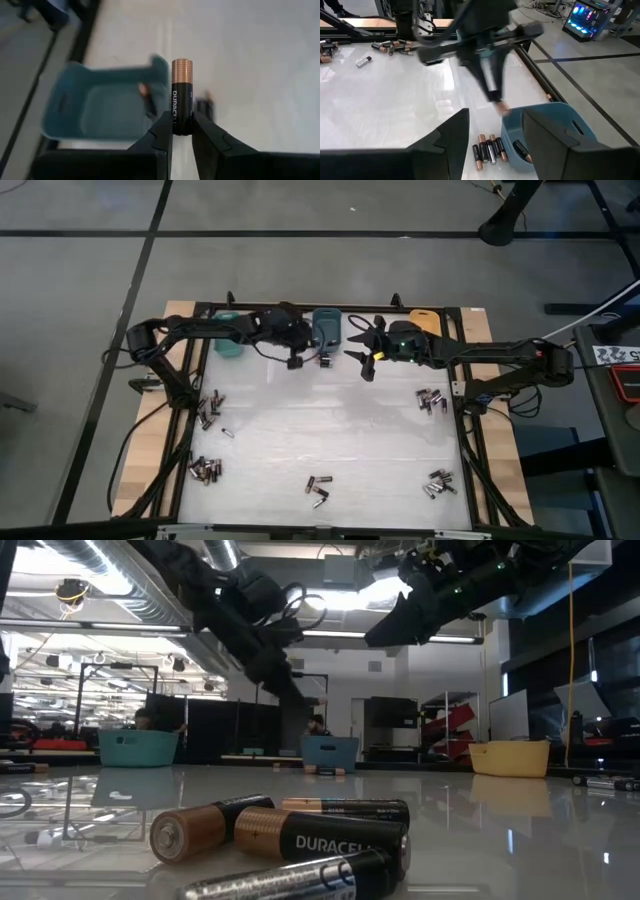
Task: Sort batteries
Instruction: Put the brown battery into the blue bin
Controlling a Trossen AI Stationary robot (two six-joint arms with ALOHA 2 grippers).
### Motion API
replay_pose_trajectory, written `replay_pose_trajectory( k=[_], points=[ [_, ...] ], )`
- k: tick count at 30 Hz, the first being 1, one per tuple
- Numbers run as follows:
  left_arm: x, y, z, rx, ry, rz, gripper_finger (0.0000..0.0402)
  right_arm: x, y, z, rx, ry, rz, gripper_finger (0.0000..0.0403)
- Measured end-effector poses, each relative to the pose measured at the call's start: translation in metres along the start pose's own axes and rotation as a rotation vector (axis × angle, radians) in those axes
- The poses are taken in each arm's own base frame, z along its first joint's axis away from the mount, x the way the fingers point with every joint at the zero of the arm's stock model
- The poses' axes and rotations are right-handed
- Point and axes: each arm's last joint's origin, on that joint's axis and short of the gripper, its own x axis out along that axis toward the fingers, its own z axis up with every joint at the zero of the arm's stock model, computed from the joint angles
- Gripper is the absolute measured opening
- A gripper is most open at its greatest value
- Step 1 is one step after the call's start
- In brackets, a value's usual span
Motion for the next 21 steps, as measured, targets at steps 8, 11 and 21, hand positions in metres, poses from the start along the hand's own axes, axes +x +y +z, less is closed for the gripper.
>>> replay_pose_trajectory(
  k=[8, 11, 21],
  points=[
    [0.017, 0.036, 0.003, -0.157, 0.019, 0.065, 0.0045, 0.000, 0.000, 0.004, 0.001, -0.042, -0.005, 0.0182],
    [0.029, 0.046, 0.005, -0.200, 0.057, 0.061, 0.0043, 0.000, -0.001, 0.005, -0.004, -0.049, -0.006, 0.0182],
    [0.050, 0.058, 0.004, -0.293, 0.129, 0.046, 0.0085, 0.000, 0.000, 0.004, -0.027, -0.043, -0.006, 0.0182]
  ],
)
